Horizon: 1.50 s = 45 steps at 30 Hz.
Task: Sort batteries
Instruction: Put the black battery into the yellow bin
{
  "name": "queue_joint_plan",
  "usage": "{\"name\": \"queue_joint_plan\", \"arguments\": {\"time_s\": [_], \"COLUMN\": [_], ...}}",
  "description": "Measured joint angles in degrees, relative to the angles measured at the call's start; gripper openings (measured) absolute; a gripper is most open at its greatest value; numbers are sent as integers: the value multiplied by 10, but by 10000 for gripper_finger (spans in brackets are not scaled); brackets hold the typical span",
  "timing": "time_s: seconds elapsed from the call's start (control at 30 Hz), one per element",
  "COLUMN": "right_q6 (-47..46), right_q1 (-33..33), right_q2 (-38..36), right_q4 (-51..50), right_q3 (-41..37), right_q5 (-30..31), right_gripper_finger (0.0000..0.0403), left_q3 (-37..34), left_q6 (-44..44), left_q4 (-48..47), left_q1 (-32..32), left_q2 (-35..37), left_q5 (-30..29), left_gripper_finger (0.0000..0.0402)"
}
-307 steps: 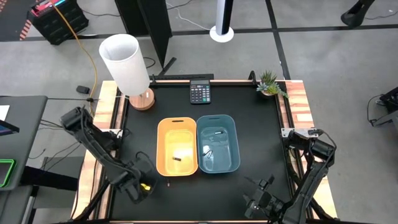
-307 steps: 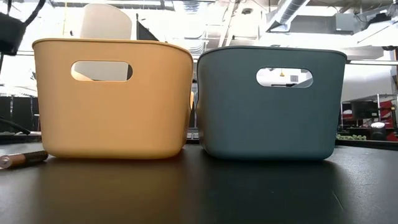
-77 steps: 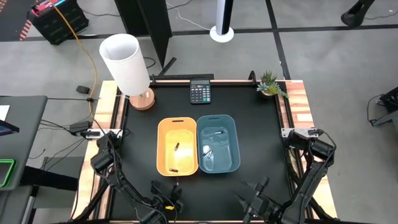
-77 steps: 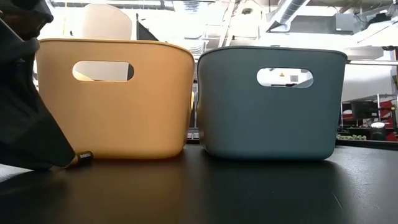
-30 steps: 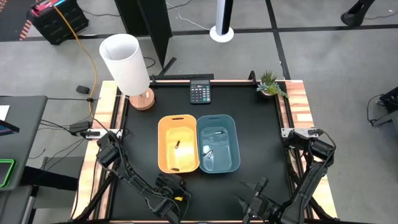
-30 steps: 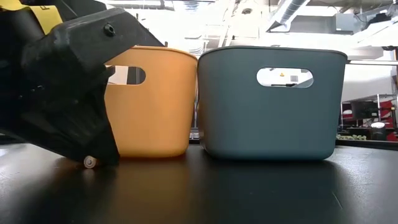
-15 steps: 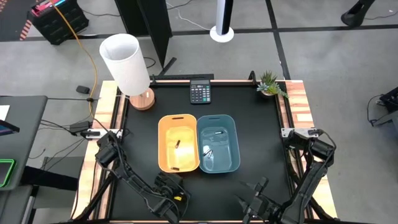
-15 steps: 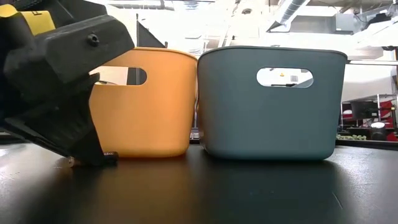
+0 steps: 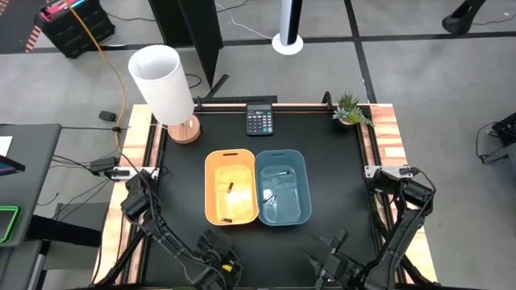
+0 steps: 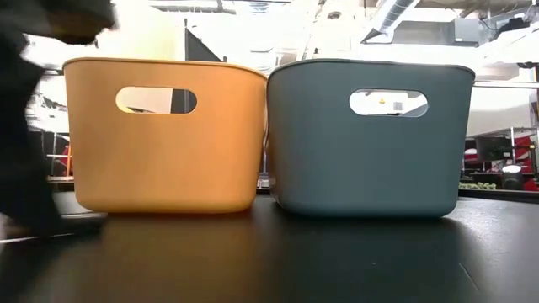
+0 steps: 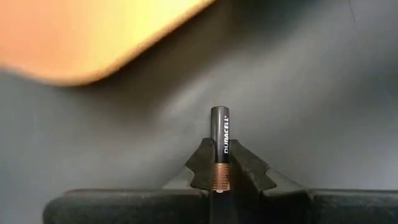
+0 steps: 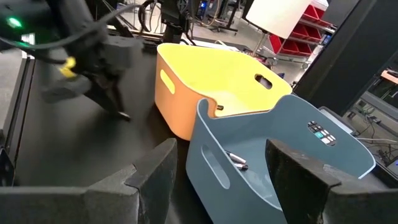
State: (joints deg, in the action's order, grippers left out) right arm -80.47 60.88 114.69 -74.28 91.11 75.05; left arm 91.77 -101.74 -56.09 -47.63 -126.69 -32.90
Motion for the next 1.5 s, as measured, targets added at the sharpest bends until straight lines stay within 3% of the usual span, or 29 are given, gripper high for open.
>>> {"name": "queue_joint_plan", "arguments": {"time_s": [0.1,0.27,0.5,0.63,0.8,1.03,1.2,1.5], "right_q6": [0,0,0,0,0,50,88,91], "right_q1": [0,0,0,0,-2,-1,-1,-2], "right_q2": [0,0,0,0,0,0,0,0], "right_q4": [0,0,0,2,4,33,55,58], "right_q3": [0,0,0,0,2,18,21,21], "right_q5": [0,0,0,0,0,0,0,0], "right_gripper_finger": [260,260,260,260,260,260,260,260], "left_q3": [30,84,220,307,294,218,107,-209], "left_q6": [2,8,57,80,193,269,260,400], "left_q4": [-28,-86,-222,-339,-340,-340,-311,108], "left_q1": [-12,-29,-48,-39,25,110,139,143], "left_q2": [-1,-1,-1,1,39,103,164,313], "left_q5": [17,-8,-102,-192,-214,-217,-219,-193], "left_gripper_finger": [21,21,20,20,20,20,20,19]}}
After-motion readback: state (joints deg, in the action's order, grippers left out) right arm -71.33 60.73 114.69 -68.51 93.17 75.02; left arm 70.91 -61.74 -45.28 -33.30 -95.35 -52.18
